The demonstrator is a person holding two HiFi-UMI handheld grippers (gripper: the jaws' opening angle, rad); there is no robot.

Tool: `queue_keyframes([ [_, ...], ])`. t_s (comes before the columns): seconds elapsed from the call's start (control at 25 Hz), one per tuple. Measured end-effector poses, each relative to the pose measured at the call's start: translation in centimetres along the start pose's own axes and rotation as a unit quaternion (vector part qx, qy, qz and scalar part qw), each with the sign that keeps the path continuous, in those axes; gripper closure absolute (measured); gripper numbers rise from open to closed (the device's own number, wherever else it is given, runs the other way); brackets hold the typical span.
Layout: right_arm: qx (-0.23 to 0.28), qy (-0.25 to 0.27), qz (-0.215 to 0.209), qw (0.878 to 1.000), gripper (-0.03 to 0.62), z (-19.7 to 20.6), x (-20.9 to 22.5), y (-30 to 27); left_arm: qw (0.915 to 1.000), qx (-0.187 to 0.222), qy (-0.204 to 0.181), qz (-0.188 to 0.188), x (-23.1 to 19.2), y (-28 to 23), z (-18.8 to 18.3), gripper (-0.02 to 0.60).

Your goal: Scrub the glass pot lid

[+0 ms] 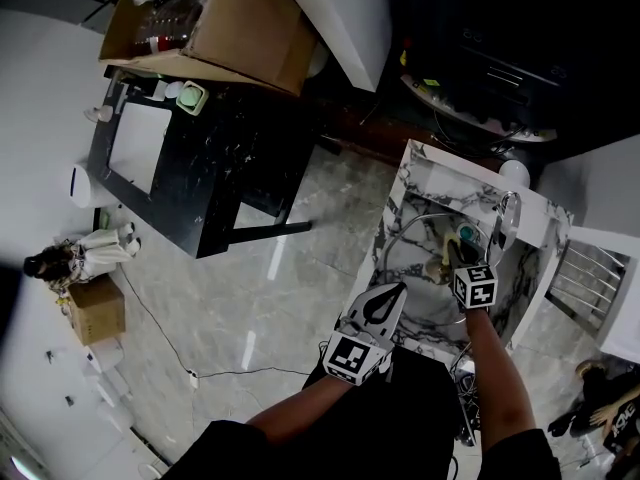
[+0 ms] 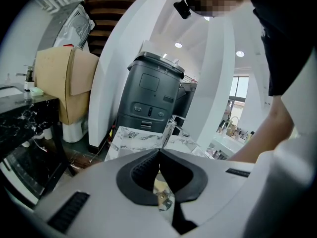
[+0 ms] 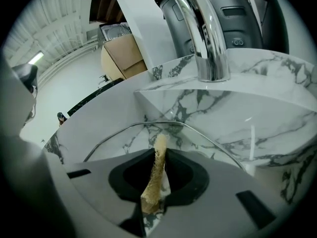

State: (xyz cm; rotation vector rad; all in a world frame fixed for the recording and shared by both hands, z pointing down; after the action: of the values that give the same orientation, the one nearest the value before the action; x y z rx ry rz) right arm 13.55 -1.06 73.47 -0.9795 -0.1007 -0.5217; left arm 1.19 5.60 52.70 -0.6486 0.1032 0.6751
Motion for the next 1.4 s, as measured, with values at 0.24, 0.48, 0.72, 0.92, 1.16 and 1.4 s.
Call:
queue_keyframes([
  [0.24,0.003,-0.009,0.010,1.000,0.537,0.2,0.7,0.4,1.0000,0.002,-0.002,0.006,0.7,-0.2,-0.2,0.565],
  [0.48,0.002,-0.012,0.021,1.000,0.537,0.2,1.3,0.9,1.0000,0.001,-0.002,0.007,1.0,-0.1,0.2,0.565],
  [0.72,-0.003,-0.008,0.032,0.999,0.537,0.6,1.8,1.5,0.9999,0.001,0.016,-0.003,0.4,0.4,0.7,0.565],
  [0.92,-0.011,-0.011,0.043,0.999,0.537,0.9,2.3,2.0,1.0000,-0.004,-0.004,0.000,1.0,0.5,0.9,0.566],
  [1.16,-0.013,-0.014,0.055,0.998,0.537,1.3,2.8,2.5,0.9994,-0.003,0.013,0.032,2.9,0.1,0.6,0.566],
  [1.4,-0.013,-0.030,0.071,0.997,0.537,1.8,3.2,3.1,0.9990,0.000,0.009,0.045,4.1,0.0,0.8,0.565],
])
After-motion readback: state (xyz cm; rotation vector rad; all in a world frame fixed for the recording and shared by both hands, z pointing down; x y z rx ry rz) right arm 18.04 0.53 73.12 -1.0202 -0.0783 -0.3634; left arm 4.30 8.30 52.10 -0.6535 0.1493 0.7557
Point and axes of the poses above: the fingertips, and each gripper's own axes: y backward along the fingers, x to its right, z out of its underside, the point moved 1 cm from there along y, backward along the fingers, and after that the axes turned 6 degrees about -x, right-handed, at the moved point
